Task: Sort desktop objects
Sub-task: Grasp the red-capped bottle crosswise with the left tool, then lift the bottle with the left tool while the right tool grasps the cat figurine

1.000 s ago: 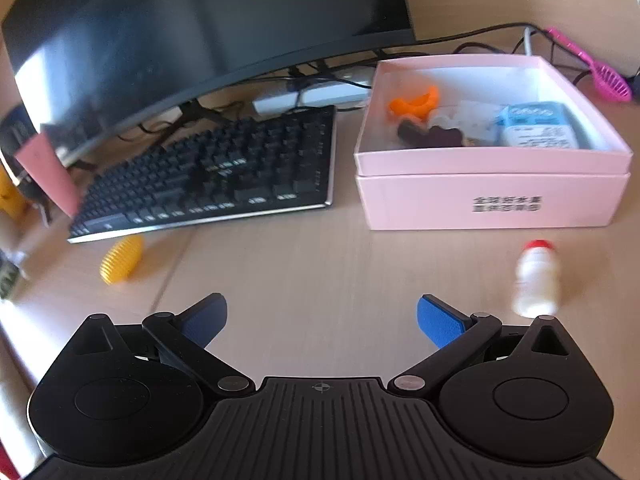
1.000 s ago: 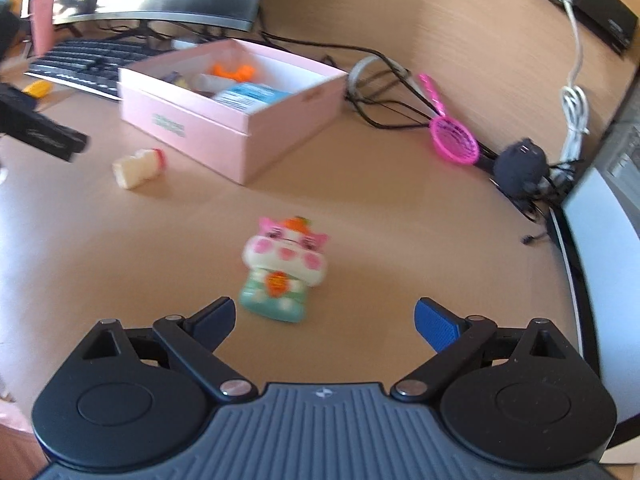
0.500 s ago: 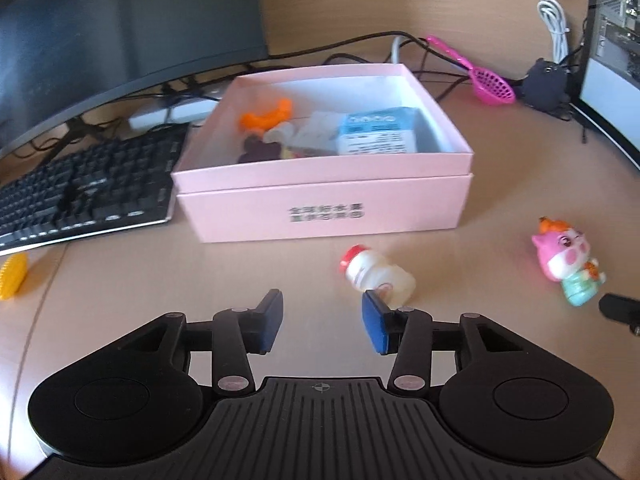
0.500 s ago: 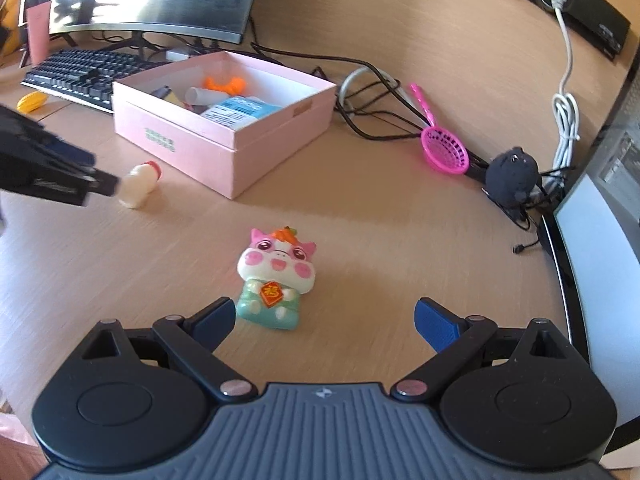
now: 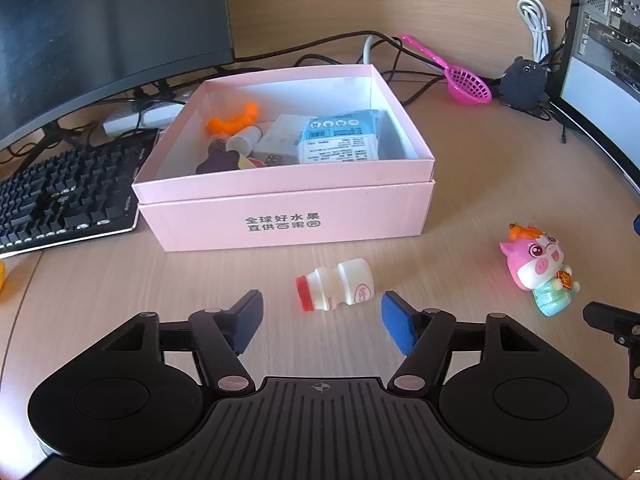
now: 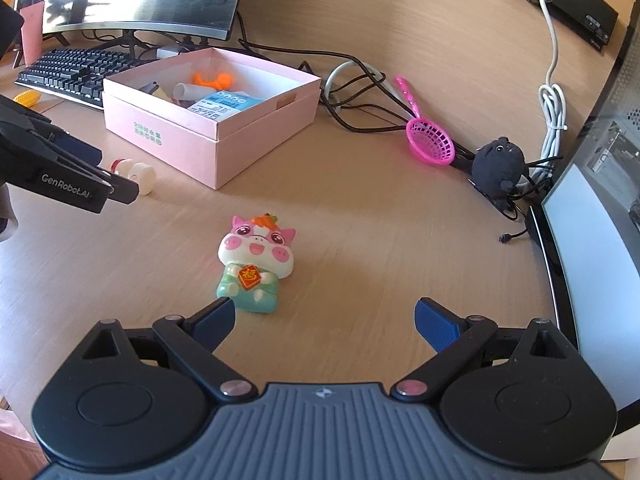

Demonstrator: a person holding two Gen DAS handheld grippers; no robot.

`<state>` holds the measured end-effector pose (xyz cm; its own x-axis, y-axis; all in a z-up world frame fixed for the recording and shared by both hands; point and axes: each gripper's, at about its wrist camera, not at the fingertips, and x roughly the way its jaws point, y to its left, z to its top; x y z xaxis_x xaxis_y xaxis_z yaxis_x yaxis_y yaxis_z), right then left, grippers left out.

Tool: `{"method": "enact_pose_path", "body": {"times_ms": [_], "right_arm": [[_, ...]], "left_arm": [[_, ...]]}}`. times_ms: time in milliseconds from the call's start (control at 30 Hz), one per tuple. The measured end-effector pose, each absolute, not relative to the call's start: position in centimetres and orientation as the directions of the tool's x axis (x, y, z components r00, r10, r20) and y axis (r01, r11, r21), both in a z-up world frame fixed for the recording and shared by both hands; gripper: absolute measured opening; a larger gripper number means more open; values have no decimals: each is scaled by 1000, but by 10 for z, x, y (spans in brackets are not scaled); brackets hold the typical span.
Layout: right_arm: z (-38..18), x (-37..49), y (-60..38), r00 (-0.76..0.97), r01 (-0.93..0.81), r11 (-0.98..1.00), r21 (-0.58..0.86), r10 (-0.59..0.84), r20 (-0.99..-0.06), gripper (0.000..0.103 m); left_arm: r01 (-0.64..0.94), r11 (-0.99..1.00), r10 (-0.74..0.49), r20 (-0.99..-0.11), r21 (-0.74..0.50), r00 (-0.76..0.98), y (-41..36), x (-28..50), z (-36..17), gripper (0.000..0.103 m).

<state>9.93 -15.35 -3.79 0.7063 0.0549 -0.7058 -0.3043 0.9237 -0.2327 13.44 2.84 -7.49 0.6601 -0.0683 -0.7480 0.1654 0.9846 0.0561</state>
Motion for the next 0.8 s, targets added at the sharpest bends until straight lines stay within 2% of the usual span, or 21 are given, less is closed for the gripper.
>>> {"method": "enact_pose_path", "body": {"times_ms": [167, 333, 467, 800], "right_arm": [[-37, 101, -152, 702, -317, 924, -214, 77, -708, 97], [-33, 109, -148, 671, -358, 926, -117, 169, -722, 95], [-31, 119, -141, 650, -381, 922, -67, 215, -729, 91], [-40, 142, -130, 624, -407, 912, -48, 240, -744, 79]], "left_arm": [[157, 986, -61, -743, 60, 666, 32, 129, -71, 82], [143, 988, -52, -741, 60, 670, 38, 122, -67, 87], [122, 991, -37, -741, 61, 670, 43, 116, -66, 89], [81, 995, -8, -741, 63, 672, 54, 107, -63, 90]]}}
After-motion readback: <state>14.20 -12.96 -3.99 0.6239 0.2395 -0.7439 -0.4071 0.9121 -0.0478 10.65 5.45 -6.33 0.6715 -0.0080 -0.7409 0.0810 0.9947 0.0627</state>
